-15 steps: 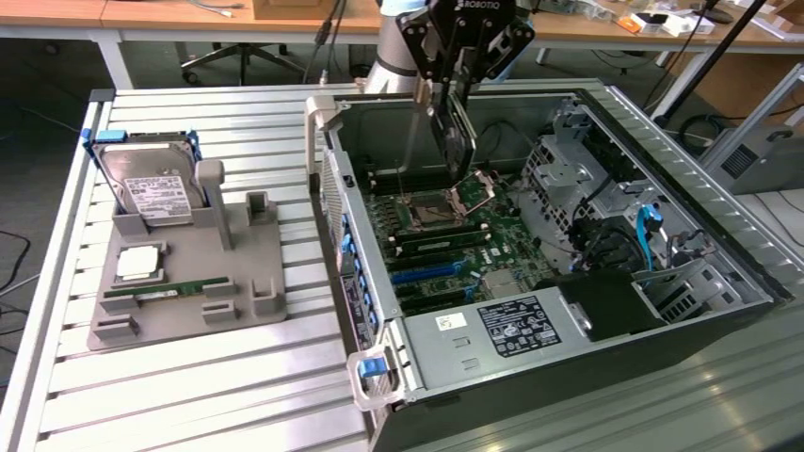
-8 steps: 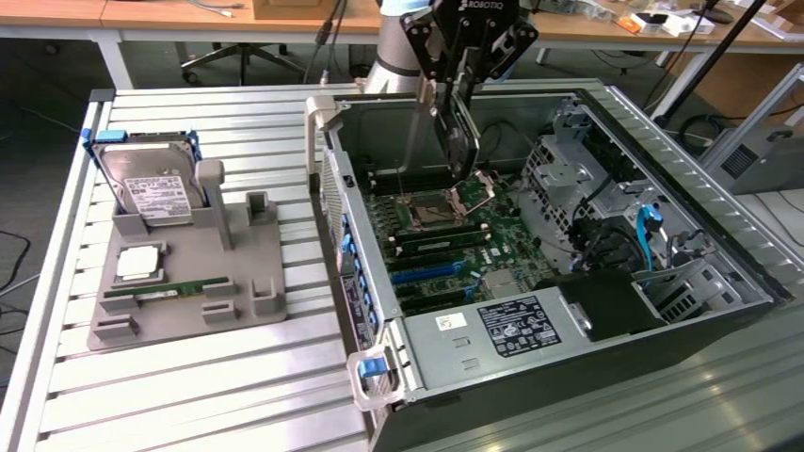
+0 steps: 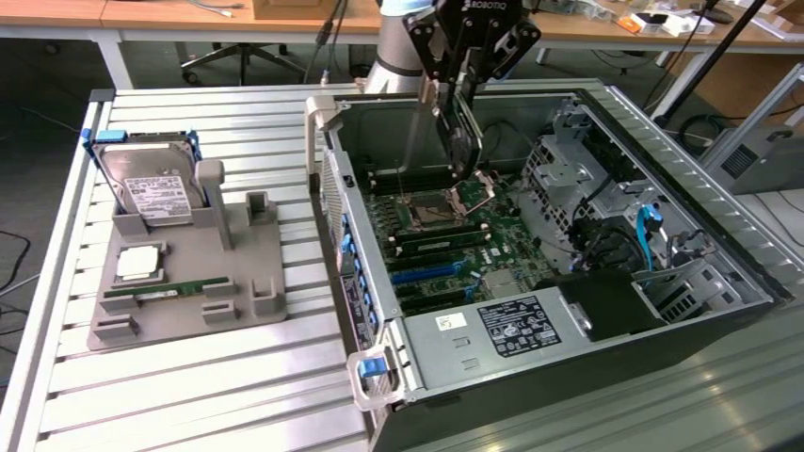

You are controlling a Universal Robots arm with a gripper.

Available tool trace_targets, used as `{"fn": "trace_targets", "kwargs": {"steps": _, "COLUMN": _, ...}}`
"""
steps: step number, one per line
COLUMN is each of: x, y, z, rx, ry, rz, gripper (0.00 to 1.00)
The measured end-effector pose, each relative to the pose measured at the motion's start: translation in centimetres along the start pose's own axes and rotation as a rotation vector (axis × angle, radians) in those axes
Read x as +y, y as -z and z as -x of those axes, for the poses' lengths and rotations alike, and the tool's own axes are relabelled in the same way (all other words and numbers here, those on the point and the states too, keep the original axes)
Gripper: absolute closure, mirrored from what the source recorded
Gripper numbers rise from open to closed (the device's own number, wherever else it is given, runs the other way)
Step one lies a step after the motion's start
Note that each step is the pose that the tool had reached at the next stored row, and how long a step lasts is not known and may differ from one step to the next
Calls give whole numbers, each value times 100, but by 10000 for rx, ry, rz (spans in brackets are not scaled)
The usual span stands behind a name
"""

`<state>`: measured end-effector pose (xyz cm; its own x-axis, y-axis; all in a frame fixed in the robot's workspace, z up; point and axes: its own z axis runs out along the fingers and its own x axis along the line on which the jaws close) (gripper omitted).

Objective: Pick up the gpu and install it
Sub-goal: 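Pick up the gpu and move the gpu toward the slot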

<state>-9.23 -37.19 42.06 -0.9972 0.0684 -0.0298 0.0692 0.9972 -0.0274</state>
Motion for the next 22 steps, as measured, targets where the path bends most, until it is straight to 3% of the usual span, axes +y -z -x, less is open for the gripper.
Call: {"fn": "trace_targets", "kwargs": {"steps": 22, "x": 5, "y": -3, "z": 70, "rx": -1, "ry": 0, "rz": -6, "gripper": 73}}
